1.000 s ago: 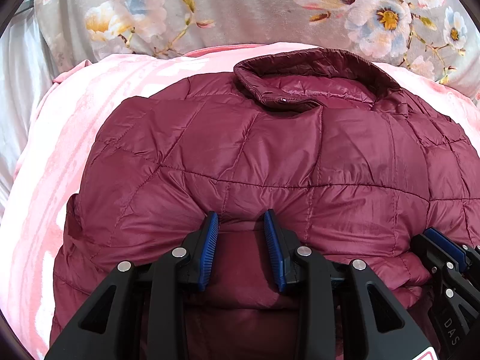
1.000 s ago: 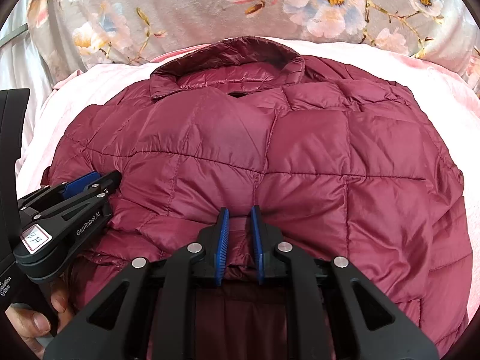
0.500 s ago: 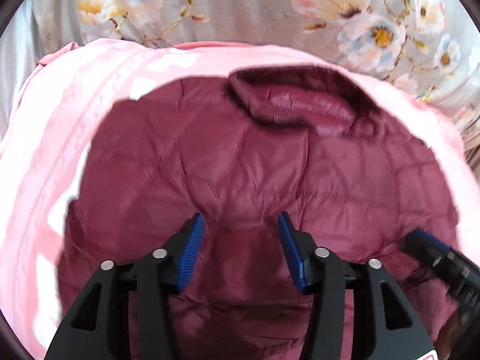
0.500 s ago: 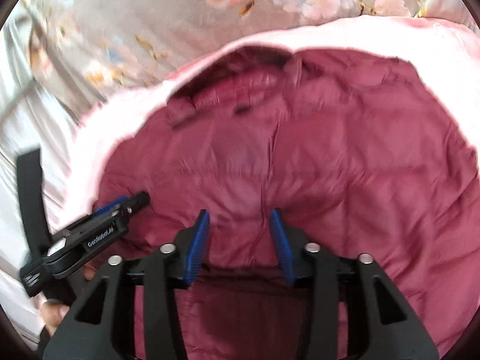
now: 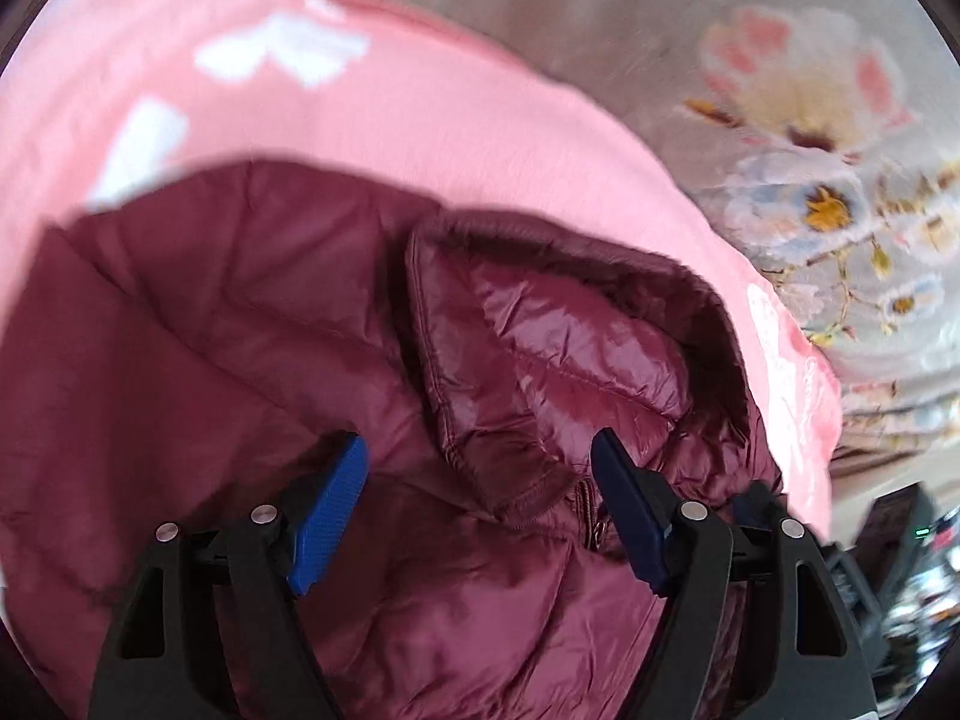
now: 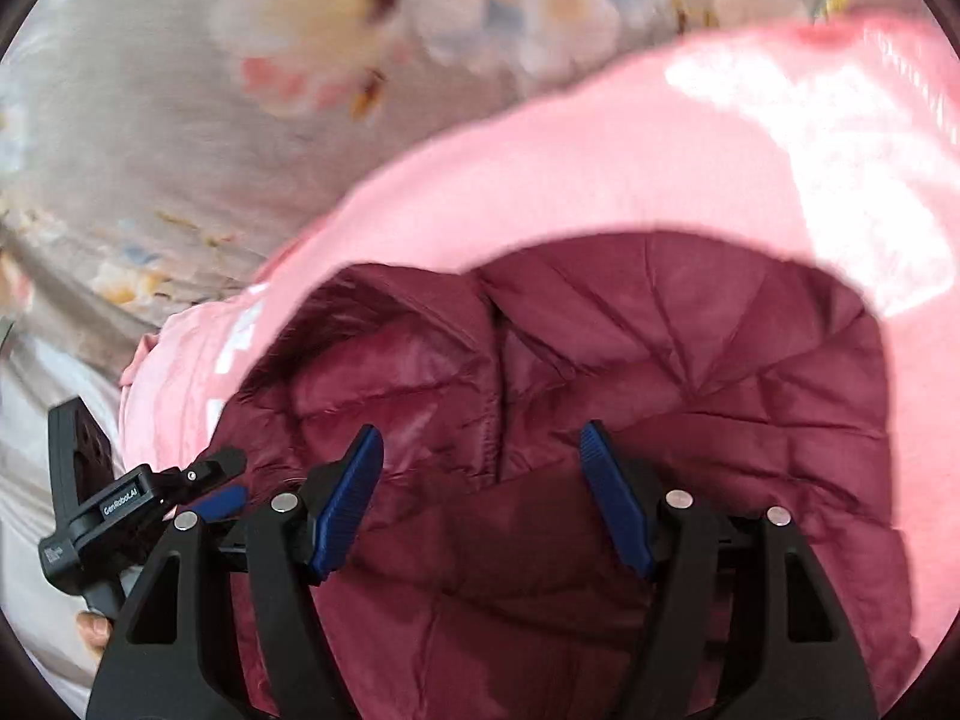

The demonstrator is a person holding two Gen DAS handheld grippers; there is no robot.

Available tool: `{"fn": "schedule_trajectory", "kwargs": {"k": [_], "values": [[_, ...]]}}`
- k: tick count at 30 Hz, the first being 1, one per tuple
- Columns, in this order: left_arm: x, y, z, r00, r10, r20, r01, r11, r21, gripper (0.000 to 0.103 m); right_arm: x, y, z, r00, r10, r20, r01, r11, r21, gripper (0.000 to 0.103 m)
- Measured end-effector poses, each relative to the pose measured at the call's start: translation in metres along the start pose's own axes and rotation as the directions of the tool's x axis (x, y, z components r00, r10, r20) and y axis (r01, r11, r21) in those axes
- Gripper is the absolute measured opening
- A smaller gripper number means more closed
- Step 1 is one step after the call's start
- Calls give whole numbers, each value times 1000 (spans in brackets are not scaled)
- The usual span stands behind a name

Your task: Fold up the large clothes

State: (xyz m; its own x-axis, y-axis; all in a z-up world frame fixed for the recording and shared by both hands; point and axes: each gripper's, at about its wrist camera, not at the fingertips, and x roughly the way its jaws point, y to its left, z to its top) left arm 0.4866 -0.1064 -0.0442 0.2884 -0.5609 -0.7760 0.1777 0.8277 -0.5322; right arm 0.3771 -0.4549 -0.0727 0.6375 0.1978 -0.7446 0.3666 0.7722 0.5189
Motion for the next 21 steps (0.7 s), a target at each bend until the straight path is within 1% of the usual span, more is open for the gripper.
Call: {"fn": "schedule_trajectory", "kwargs": {"k": [1, 2, 3, 4, 5, 6, 7, 8, 9, 10, 11, 13, 14, 15, 17, 18, 20, 21], "values": [[2, 0, -1, 1000, -16, -6, 16, 1000, -6, 73, 4, 4, -4, 1000, -1, -13, 0, 1000, -16, 67], [1, -3, -3, 999, -33, -11, 33, 999, 5, 67, 6, 9, -7, 1000, 10, -23, -11, 999, -40, 67], [0, -6, -4, 999, -39, -14, 39, 999, 18, 59, 8, 16, -10, 998, 43, -41, -45, 997, -64, 61], [-2, -11, -4, 998, -51, -23, 52, 998, 40, 44, 8, 22, -13, 995, 78, -58, -83, 994, -71, 58], [-3, -15, -4, 998, -52, -27, 53, 997, 54, 32, 8, 29, -14, 991, 115, -67, -120, 990, -77, 51], [-5, -20, -3, 999, -47, -24, 49, 996, 70, 20, 5, 35, -13, 987, 147, -60, -152, 985, -80, 30], [-7, -23, -2, 999, -44, -22, 46, 996, 81, 14, 0, 37, -10, 974, 219, -51, -222, 973, -66, 14], [-9, -25, -1, 999, -46, -18, 48, 995, 89, 11, -6, 37, -9, 961, 276, -30, -278, 960, -43, 5], [-13, -26, 0, 999, -51, -8, 51, 994, 92, 8, -16, 36, -8, 947, 320, 12, -319, 947, -31, 5], [-16, -26, 0, 999, -45, 6, 44, 994, 97, 8, -22, 36, -8, 947, 317, 39, -316, 948, -42, 4], [-21, -26, -3, 999, -34, 28, 31, 993, 115, 7, -30, 35, -10, 959, 275, 67, -270, 960, -77, 4], [-22, -24, -10, 999, 3, 45, -10, 987, 158, 7, -31, 28, -17, 976, 206, 76, -198, 975, -105, 3], [-21, -22, -14, 998, 23, 52, -32, 984, 175, 7, -29, 22, -23, 987, 142, 75, -132, 984, -123, 3], [-17, -19, -20, 997, 55, 58, -65, 978, 199, 7, -25, 17, -27, 994, 86, 70, -76, 987, -142, 3], [-4, -10, -29, 994, 94, 48, -103, 970, 220, 7, -13, 7, -36, 999, 10, 49, -1, 986, -165, 3], [2, -4, -33, 994, 94, 46, -102, 970, 219, 7, -7, 3, -40, 999, -24, 40, 31, 983, -178, 2], [6, 2, -39, 993, 73, 90, -92, 968, 233, 10, 5, 4, -49, 997, -65, 41, 73, 973, -220, 2], [5, 2, -41, 991, 73, 110, -98, 964, 248, 10, 7, 7, -54, 994, -89, 58, 100, 962, -253, 1]]}}
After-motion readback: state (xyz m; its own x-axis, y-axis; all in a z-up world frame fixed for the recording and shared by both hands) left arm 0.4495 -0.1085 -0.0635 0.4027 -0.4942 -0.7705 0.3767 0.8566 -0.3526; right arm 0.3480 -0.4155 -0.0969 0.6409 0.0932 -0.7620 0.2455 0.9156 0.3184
